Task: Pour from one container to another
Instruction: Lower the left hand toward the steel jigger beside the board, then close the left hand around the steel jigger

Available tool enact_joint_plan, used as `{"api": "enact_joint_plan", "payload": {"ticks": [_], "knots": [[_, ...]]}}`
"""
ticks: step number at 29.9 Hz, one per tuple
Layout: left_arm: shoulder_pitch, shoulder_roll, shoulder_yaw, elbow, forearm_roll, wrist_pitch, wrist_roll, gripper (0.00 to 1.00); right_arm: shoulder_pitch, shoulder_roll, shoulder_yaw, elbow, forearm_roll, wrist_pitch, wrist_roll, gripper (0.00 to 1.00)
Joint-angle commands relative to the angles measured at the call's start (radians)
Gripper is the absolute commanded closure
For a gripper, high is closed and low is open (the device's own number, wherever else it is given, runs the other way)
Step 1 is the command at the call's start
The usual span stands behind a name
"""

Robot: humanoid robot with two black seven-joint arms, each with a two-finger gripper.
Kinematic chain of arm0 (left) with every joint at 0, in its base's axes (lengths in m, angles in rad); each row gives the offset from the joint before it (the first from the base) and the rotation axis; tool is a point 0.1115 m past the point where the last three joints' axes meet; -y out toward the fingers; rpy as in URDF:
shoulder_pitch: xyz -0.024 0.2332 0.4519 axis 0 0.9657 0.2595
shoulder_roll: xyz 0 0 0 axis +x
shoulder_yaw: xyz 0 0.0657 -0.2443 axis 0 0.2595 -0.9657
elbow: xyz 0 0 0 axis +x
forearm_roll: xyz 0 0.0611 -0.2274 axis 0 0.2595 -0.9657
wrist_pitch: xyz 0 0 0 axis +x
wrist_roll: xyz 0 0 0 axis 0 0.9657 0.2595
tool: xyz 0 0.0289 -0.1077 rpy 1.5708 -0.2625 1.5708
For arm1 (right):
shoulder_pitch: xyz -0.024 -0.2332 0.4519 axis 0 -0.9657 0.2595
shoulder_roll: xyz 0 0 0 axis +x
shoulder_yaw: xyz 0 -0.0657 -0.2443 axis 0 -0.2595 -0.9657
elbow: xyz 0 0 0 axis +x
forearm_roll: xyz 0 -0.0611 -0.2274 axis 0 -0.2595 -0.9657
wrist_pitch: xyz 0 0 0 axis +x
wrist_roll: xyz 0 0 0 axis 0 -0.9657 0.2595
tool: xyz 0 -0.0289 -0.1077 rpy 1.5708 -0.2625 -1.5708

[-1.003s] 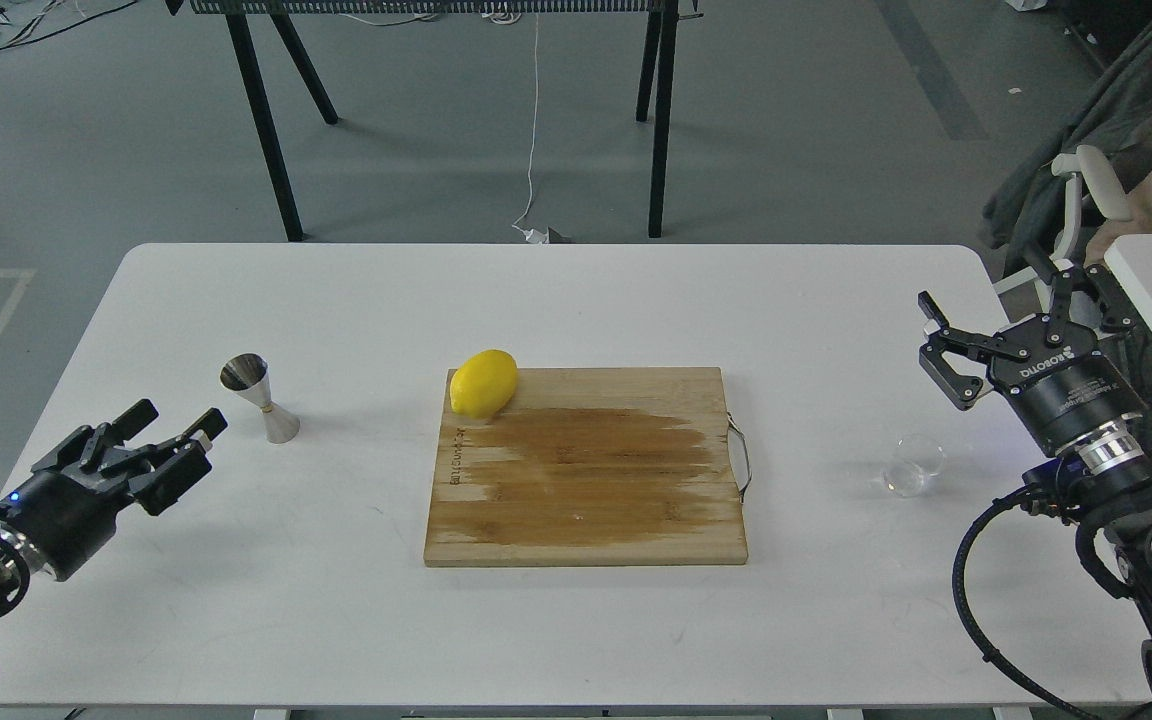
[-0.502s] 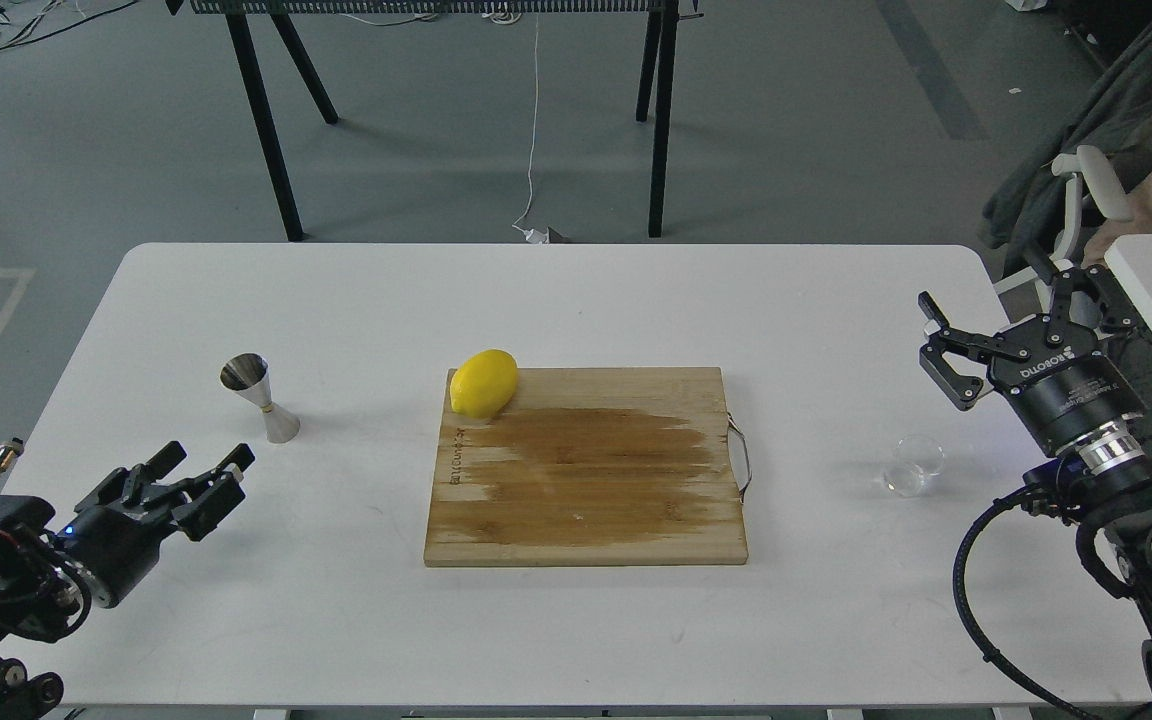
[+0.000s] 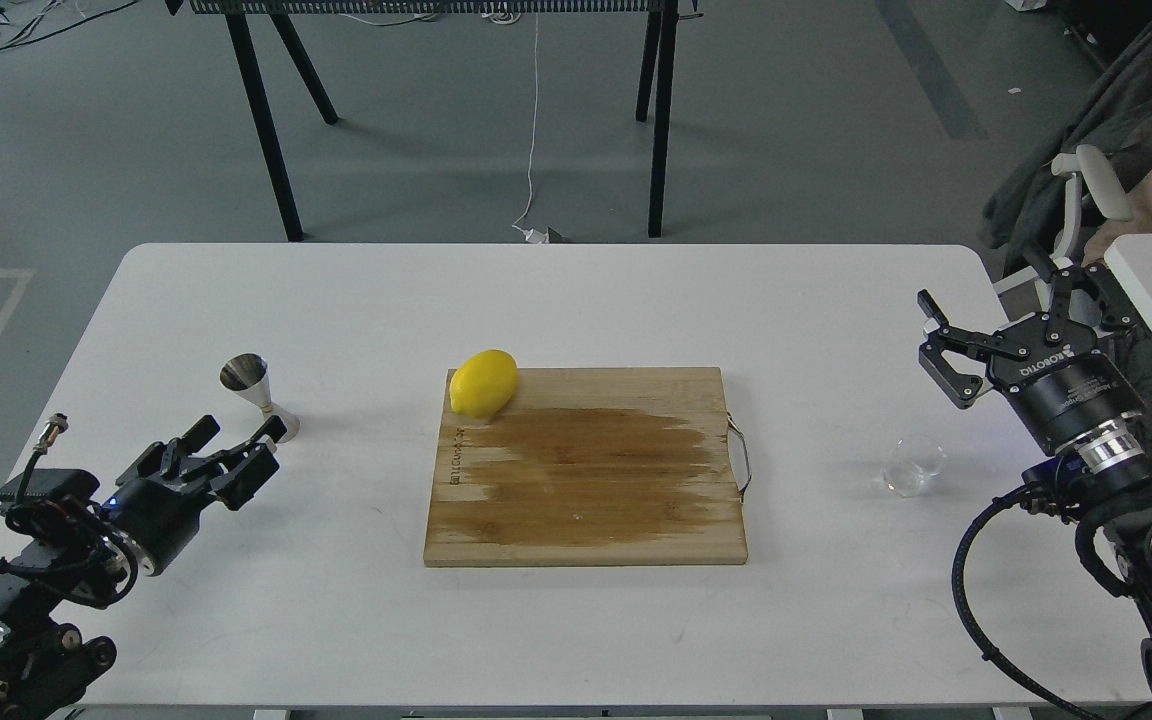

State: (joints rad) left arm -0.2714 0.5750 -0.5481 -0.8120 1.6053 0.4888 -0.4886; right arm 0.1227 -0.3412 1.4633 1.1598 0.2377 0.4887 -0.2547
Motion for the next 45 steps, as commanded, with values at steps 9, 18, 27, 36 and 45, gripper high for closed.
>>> {"api": "enact_joint_plan", "payload": {"ticks": [9, 18, 27, 36, 45], "knots": [[-0.063, -0.063, 0.045, 0.080, 0.001, 0.000, 0.000, 0.01, 0.003, 0.001, 0.002, 0.000, 0.000, 0.000, 0.000, 0.01], [-0.094, -0.106, 0.065, 0.131, -0.004, 0.000, 0.000, 0.01, 0.003, -0.001, 0.002, 0.000, 0.000, 0.000, 0.000, 0.01], [-0.126, -0.144, 0.066, 0.195, -0.005, 0.000, 0.000, 0.01, 0.003, -0.001, 0.002, 0.000, 0.000, 0.000, 0.000, 0.01], [-0.135, -0.167, 0.066, 0.250, -0.007, 0.000, 0.000, 0.01, 0.000, -0.001, 0.002, 0.001, 0.000, 0.000, 0.000, 0.01], [-0.183, -0.204, 0.071, 0.310, -0.010, 0.000, 0.000, 0.02, -0.008, -0.002, 0.011, 0.000, 0.000, 0.000, 0.000, 0.01]]}}
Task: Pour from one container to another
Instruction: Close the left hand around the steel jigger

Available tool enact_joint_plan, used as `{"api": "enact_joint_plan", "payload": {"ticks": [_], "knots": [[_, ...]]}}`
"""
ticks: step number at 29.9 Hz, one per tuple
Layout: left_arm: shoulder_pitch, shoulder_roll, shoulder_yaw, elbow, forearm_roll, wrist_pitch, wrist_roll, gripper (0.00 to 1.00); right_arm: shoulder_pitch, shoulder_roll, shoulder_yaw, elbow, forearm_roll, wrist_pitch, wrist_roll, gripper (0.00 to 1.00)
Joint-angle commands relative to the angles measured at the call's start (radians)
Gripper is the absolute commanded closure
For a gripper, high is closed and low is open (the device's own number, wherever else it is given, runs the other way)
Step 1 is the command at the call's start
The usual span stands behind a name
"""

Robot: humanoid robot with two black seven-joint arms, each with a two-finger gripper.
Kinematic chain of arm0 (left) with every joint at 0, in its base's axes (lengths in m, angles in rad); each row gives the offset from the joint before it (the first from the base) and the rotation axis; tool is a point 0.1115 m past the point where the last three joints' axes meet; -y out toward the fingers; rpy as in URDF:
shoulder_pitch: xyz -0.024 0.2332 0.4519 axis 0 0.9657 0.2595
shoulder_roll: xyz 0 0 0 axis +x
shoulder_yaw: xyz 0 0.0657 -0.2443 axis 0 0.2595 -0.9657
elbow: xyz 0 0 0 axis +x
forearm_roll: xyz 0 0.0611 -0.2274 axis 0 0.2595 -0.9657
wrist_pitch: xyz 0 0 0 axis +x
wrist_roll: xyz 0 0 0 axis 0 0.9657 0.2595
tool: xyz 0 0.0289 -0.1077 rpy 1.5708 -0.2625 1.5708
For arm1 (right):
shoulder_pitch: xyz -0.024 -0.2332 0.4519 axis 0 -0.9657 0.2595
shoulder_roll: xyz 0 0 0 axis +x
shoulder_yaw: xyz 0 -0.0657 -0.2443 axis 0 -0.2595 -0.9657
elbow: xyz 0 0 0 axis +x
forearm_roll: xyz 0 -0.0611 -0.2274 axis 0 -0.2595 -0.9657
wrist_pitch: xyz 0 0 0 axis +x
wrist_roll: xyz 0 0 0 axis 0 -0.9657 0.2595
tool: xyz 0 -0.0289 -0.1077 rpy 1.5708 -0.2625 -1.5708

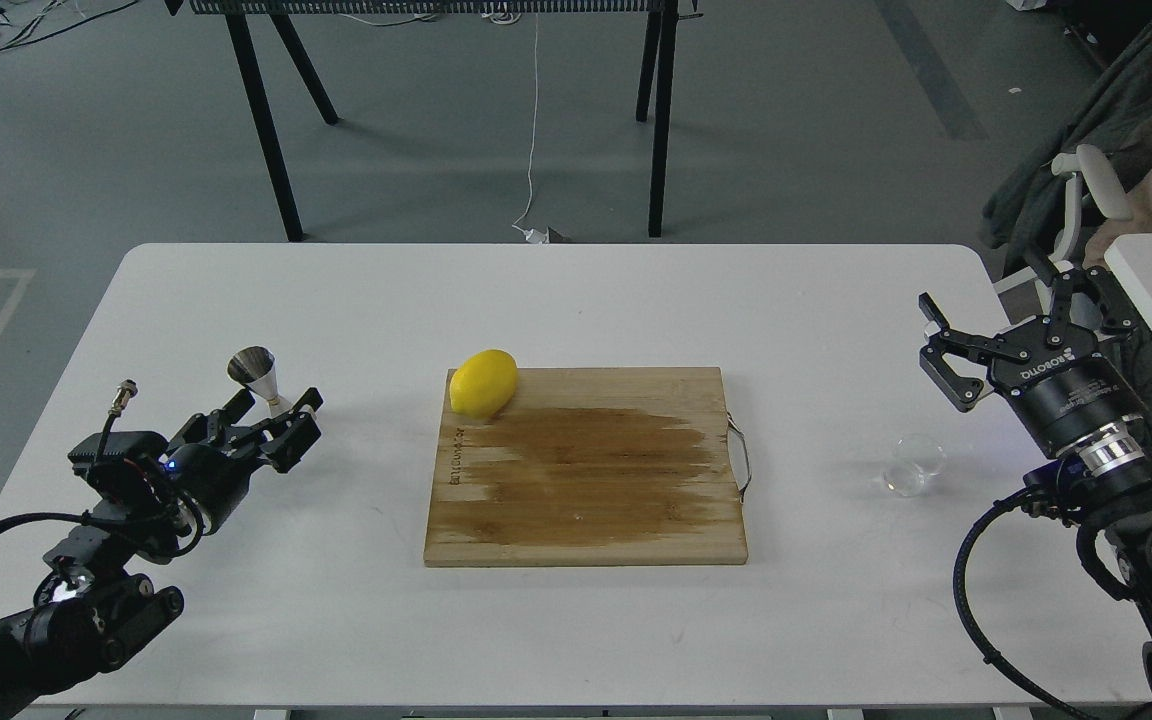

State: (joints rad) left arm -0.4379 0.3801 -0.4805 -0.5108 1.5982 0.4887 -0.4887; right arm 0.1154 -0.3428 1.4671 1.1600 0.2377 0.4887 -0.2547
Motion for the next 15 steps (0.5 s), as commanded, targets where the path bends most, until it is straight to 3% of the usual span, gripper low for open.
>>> {"api": "enact_joint_plan", "payload": {"ticks": [1, 15], "knots": [[-0.018, -0.012, 0.005, 0.017, -0.003, 0.000, 0.000, 0.02, 0.000, -0.001, 0.007, 0.000, 0.000, 0.000, 0.000, 0.01], [-0.047, -0.087, 0.003, 0.144, -0.009, 0.000, 0.000, 0.07, 0.000, -0.001, 0.007, 0.000, 0.000, 0.000, 0.000, 0.01]]}}
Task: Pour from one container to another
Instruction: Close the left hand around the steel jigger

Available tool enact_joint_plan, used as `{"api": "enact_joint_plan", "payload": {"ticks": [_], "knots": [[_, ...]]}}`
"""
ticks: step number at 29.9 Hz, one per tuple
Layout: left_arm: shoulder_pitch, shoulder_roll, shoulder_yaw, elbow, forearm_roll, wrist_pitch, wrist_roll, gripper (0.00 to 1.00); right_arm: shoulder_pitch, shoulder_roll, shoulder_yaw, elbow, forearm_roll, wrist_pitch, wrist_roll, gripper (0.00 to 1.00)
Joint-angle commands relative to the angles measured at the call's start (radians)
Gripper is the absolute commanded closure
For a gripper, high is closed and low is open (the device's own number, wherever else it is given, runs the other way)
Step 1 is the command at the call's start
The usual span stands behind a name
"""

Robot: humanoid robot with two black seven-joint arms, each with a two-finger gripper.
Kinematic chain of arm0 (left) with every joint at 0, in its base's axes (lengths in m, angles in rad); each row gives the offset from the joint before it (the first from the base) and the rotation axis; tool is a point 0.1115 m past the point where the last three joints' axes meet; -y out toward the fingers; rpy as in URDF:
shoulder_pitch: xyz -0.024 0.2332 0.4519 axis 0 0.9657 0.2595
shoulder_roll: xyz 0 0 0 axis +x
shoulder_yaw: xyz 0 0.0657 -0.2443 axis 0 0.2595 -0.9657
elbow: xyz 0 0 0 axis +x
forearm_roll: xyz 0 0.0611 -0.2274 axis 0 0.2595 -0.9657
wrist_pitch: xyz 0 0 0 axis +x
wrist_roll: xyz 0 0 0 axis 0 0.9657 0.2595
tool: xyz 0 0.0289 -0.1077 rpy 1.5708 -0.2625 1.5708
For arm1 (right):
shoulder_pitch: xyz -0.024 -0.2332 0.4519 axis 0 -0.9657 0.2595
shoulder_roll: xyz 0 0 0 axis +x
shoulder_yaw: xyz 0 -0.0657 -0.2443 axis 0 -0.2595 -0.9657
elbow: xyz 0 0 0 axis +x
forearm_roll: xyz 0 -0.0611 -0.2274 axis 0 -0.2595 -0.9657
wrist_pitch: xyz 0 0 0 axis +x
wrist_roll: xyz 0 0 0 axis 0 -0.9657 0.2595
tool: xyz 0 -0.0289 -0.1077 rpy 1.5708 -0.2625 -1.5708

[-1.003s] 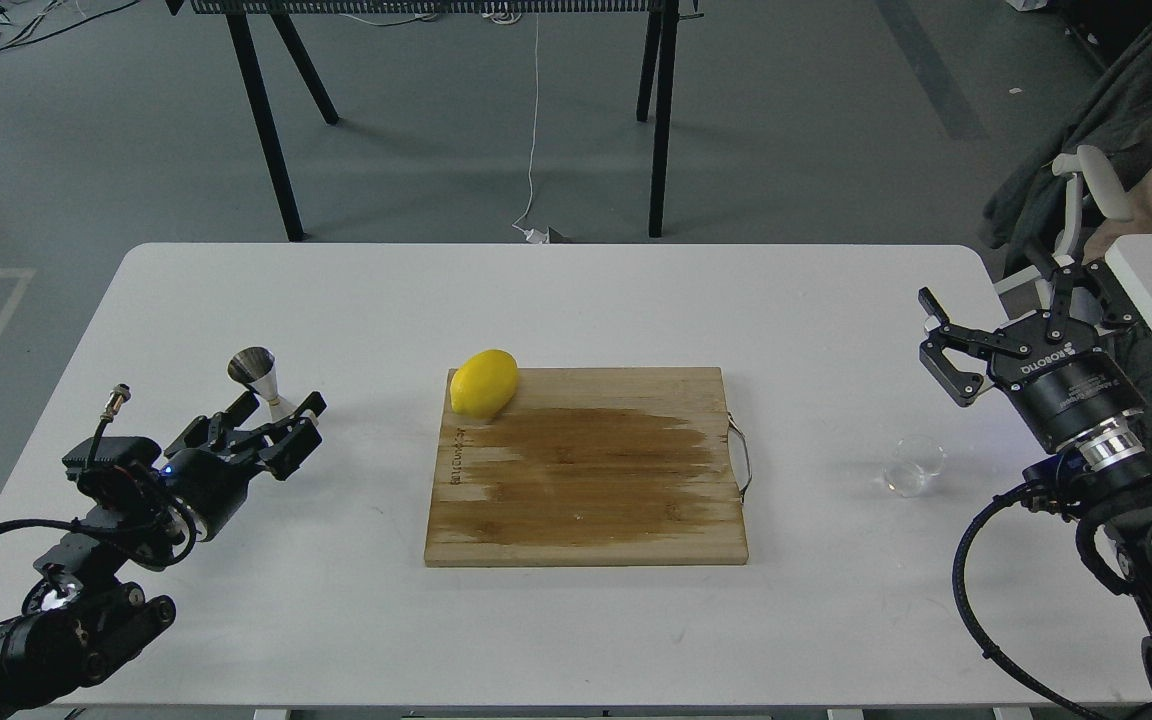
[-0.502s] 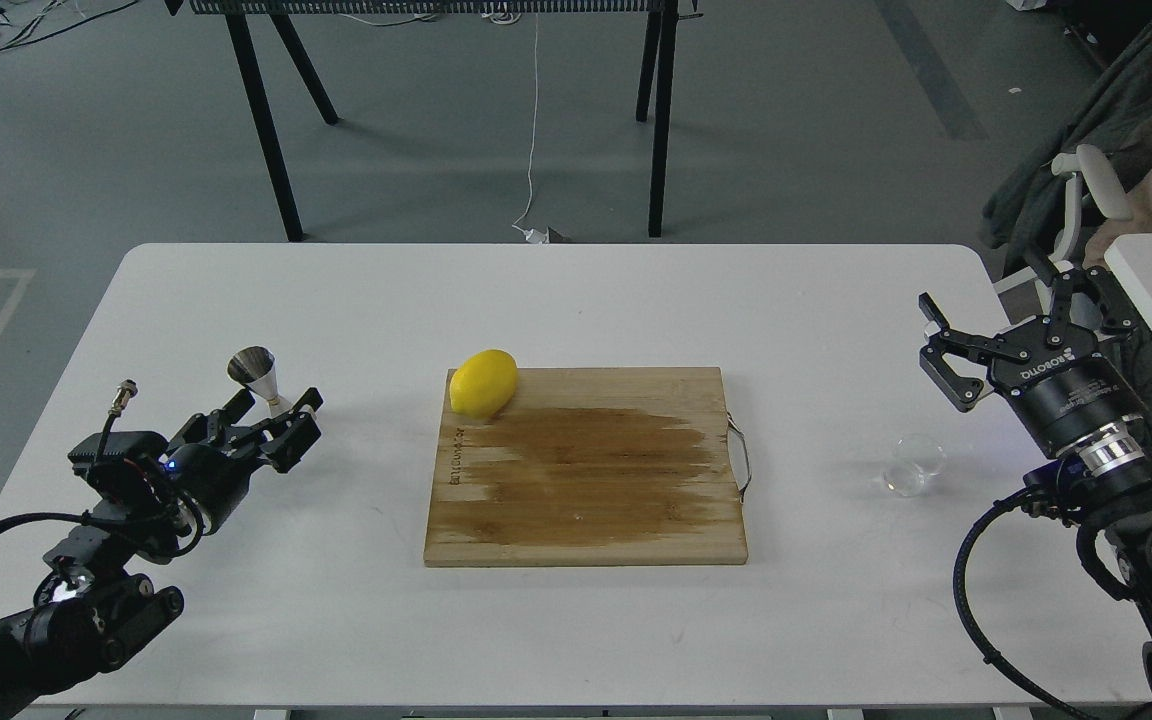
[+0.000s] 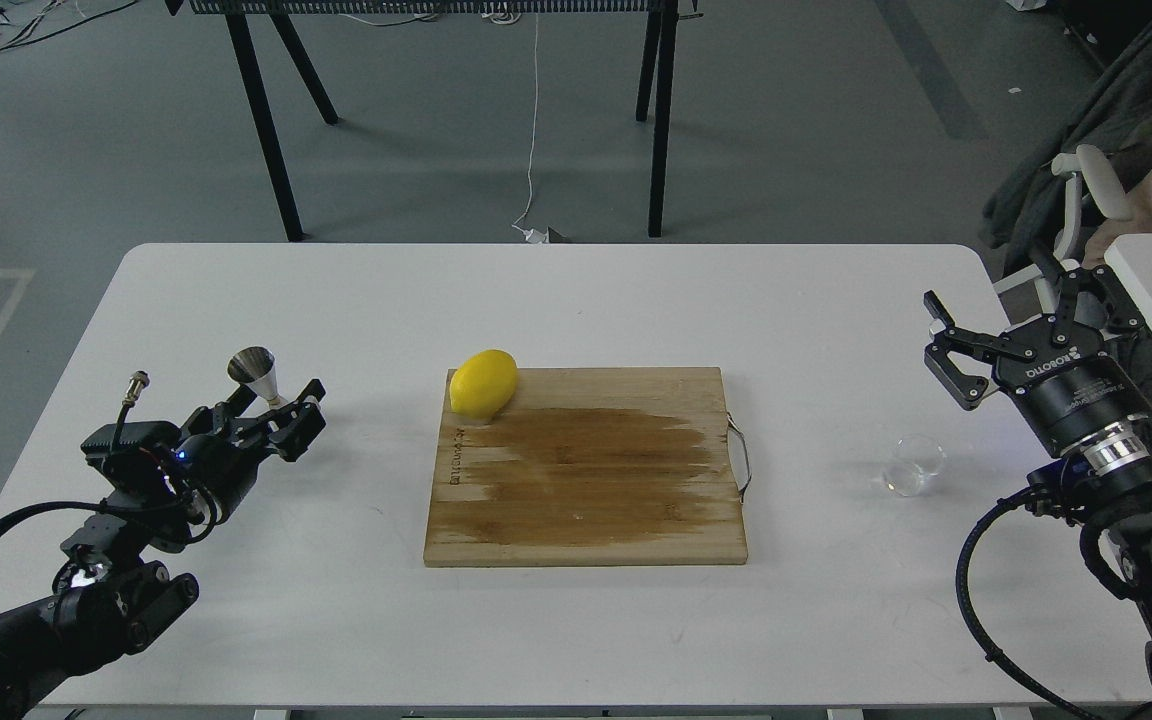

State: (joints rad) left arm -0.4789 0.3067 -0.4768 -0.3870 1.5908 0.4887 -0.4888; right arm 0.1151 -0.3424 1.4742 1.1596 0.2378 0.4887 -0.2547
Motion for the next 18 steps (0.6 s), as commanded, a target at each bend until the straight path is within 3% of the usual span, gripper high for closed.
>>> {"api": "enact_joint_plan", "payload": {"ticks": [1, 6, 11, 15, 18], "knots": [[-0.009, -0.018, 0.000, 0.028, -0.002, 0.000, 0.000, 0.08, 0.000, -0.001, 0.000, 0.000, 0.000, 0.000, 0.000, 0.01], [-0.023, -0.032, -0.003, 0.060, -0.002, 0.000, 0.000, 0.11, 0.000, -0.001, 0.000, 0.000, 0.000, 0.000, 0.000, 0.01], [-0.046, -0.057, 0.000, 0.121, -0.003, 0.000, 0.000, 0.23, 0.000, -0.001, 0.000, 0.002, 0.000, 0.000, 0.000, 0.01], [-0.050, -0.067, 0.001, 0.138, -0.003, 0.000, 0.000, 0.39, 0.000, 0.000, 0.000, 0.002, 0.000, 0.000, 0.000, 0.01], [-0.050, -0.074, 0.000, 0.169, -0.005, 0.000, 0.000, 0.67, 0.000, 0.000, 0.000, 0.002, 0.000, 0.000, 0.000, 0.01]]}}
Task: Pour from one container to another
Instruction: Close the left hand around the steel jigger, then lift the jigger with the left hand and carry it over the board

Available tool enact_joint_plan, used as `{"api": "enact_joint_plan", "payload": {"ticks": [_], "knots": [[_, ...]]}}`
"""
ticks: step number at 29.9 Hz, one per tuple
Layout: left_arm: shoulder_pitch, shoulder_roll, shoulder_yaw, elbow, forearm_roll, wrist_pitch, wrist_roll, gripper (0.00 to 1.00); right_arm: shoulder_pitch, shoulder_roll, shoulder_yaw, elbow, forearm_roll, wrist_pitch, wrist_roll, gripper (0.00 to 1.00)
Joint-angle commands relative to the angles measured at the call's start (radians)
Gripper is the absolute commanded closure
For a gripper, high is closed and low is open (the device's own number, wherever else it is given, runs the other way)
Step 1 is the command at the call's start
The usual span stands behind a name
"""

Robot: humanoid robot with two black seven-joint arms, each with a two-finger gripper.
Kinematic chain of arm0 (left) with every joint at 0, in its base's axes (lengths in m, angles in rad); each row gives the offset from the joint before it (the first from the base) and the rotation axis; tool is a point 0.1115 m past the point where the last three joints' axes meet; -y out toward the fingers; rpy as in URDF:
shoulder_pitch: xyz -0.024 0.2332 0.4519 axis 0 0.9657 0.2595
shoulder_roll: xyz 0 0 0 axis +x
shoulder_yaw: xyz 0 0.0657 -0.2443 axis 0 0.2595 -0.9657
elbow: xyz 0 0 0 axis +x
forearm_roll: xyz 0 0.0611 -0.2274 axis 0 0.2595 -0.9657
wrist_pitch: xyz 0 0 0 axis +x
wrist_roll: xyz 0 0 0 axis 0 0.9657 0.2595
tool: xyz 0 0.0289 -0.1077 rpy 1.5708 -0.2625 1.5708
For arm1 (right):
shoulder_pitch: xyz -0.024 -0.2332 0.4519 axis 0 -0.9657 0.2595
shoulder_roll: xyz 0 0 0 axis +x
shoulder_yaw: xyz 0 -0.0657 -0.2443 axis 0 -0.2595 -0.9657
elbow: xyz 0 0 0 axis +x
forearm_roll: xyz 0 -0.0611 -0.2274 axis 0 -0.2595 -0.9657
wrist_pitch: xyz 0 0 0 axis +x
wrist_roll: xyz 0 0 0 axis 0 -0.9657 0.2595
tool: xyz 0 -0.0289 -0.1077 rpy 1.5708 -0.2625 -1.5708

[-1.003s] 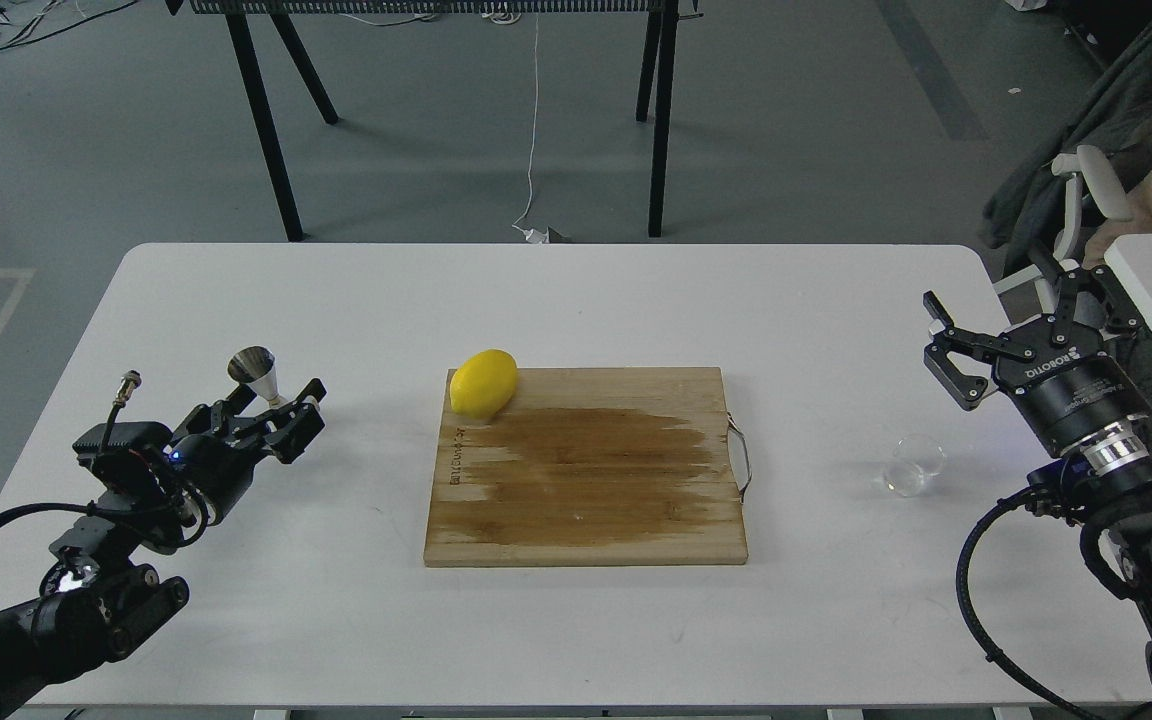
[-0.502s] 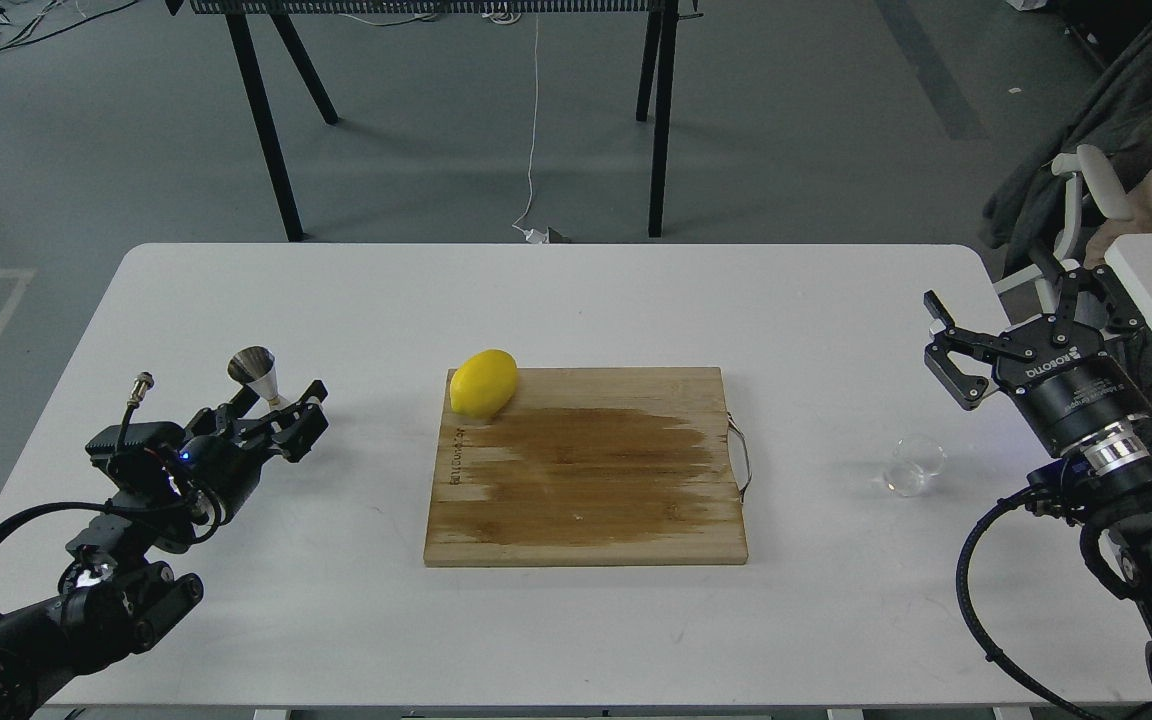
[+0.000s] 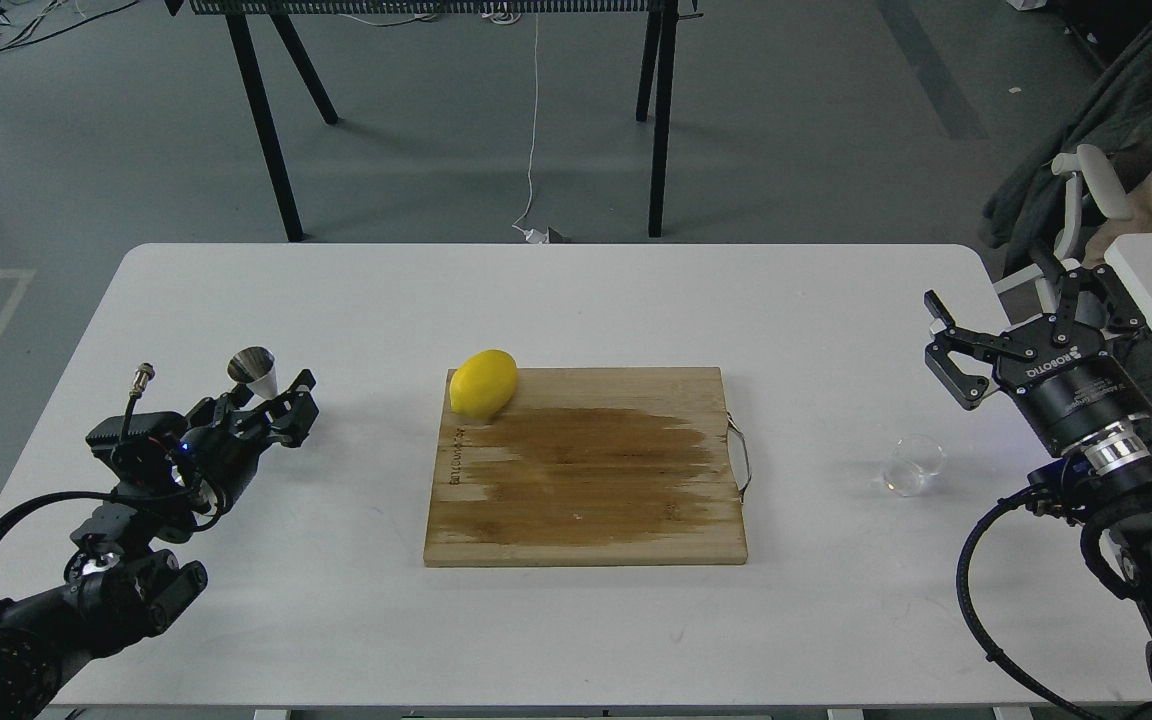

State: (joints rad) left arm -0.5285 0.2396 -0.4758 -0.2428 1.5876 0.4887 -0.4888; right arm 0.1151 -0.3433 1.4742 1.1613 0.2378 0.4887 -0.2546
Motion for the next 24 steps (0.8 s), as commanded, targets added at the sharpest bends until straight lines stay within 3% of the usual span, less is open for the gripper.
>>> {"api": "enact_joint_plan", "payload": {"ticks": [1, 8, 19, 24], "knots": [[-0.002, -0.014, -0.001, 0.033, -0.001, 0.000, 0.000, 0.75, 0.000, 0.001, 0.000, 0.000, 0.000, 0.000, 0.000, 0.01], [-0.007, -0.019, -0.001, 0.036, -0.009, 0.000, 0.000, 0.96, -0.002, 0.001, 0.000, -0.002, 0.000, 0.000, 0.000, 0.01], [-0.013, -0.022, -0.003, 0.011, -0.110, 0.000, 0.000, 0.98, -0.002, 0.001, 0.000, -0.002, 0.000, 0.000, 0.000, 0.01], [-0.111, 0.001, -0.001, -0.102, -0.109, 0.000, 0.000, 0.98, 0.001, 0.001, 0.001, -0.002, 0.000, 0.000, 0.000, 0.01]]}}
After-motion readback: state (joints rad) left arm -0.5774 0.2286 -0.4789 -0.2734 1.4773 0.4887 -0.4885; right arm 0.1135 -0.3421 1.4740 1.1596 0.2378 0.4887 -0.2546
